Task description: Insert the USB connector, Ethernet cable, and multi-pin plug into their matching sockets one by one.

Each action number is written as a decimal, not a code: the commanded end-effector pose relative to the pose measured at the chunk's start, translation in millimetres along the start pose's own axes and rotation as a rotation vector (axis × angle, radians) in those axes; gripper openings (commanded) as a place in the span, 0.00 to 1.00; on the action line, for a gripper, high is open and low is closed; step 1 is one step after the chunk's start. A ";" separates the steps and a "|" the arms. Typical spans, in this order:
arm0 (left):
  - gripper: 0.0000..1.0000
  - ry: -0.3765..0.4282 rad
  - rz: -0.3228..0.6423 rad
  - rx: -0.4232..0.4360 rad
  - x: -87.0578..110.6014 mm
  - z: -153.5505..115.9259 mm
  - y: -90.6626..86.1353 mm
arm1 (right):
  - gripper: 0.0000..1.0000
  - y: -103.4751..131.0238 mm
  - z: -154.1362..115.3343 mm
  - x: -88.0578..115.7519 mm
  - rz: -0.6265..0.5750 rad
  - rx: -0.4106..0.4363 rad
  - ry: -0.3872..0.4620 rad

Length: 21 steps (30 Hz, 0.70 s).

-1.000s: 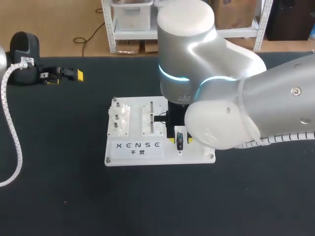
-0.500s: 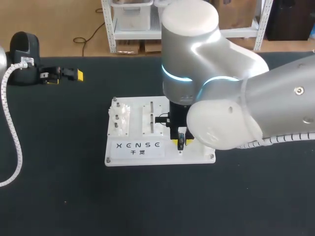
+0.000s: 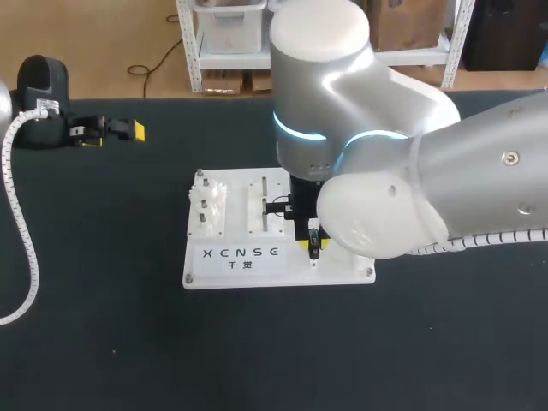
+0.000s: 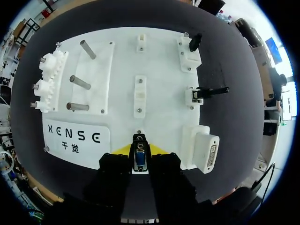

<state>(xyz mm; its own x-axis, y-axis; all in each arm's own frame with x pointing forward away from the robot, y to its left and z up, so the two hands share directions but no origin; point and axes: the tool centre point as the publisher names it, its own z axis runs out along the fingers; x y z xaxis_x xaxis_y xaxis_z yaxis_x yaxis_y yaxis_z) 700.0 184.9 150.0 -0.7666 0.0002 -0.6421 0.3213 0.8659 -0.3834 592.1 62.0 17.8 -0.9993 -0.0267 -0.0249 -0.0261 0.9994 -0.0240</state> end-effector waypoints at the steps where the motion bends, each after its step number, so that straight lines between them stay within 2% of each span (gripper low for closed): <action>1: 1.00 0.000 0.000 0.000 0.0 0.0 0.0 | 0.00 -1.6 -5.3 -1.9 -0.006 0.017 -0.011; 10: 1.00 0.000 0.000 0.000 0.0 0.0 0.0 | 0.00 -3.5 -14.5 2.4 -0.015 0.045 -0.044; 21: 1.00 0.000 0.000 0.000 0.0 0.0 0.0 | 0.00 -26.5 -34.7 2.8 0.003 0.042 -0.054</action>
<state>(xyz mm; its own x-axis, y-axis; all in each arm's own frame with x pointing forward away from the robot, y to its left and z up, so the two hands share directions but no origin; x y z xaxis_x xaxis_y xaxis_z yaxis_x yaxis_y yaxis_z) 700.0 184.9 150.0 -0.7666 0.0002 -0.6421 0.3213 0.8659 -0.3834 593.1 47.4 46.3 -0.9970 -0.0301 -0.0720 -0.0243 0.9964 -0.0809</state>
